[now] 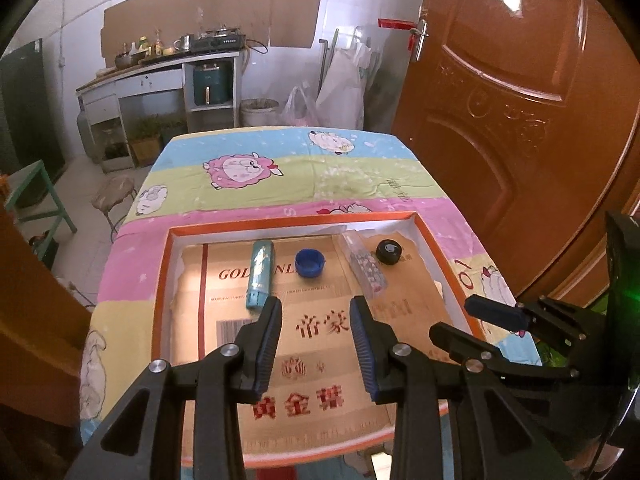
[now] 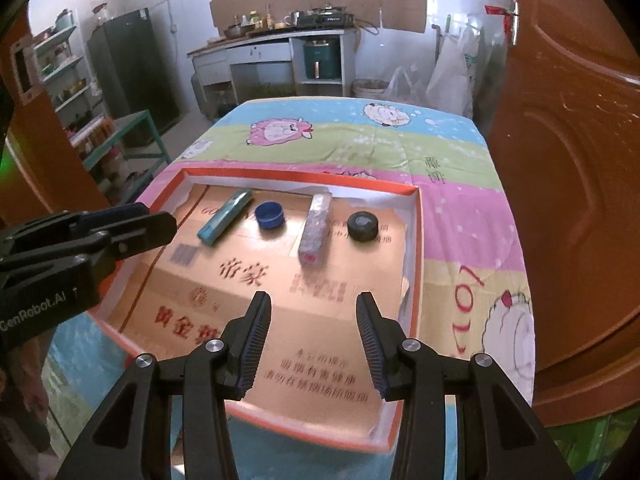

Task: Organize rigid objects
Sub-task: 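Withdraw both tools from the box, moving the right tool toward the gold tube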

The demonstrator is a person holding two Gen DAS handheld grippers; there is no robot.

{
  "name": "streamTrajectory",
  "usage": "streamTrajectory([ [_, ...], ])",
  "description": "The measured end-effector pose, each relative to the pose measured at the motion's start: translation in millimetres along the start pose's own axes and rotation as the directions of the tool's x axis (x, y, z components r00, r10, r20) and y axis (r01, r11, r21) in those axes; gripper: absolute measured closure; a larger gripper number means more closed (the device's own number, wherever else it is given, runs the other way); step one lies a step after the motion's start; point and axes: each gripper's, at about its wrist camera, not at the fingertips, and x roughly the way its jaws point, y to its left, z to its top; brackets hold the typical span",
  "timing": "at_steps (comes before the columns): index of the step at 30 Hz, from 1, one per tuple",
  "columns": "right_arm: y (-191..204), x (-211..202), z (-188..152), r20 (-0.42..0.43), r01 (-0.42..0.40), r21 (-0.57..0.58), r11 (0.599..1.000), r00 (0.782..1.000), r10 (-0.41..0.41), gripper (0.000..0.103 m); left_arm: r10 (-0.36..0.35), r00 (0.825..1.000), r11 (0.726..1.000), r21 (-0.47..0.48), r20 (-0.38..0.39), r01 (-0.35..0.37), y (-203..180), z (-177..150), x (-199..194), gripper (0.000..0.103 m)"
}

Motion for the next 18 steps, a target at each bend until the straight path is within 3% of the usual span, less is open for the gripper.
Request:
streamTrajectory([
  [18,35.1,-55.3,-53.6,0.041,0.009,0.013,1.000,0.999,-0.009,0.057,0.041,0.998,0.999,-0.011,0.040,-0.041,6.0,-48.8,-56.3,0.068],
])
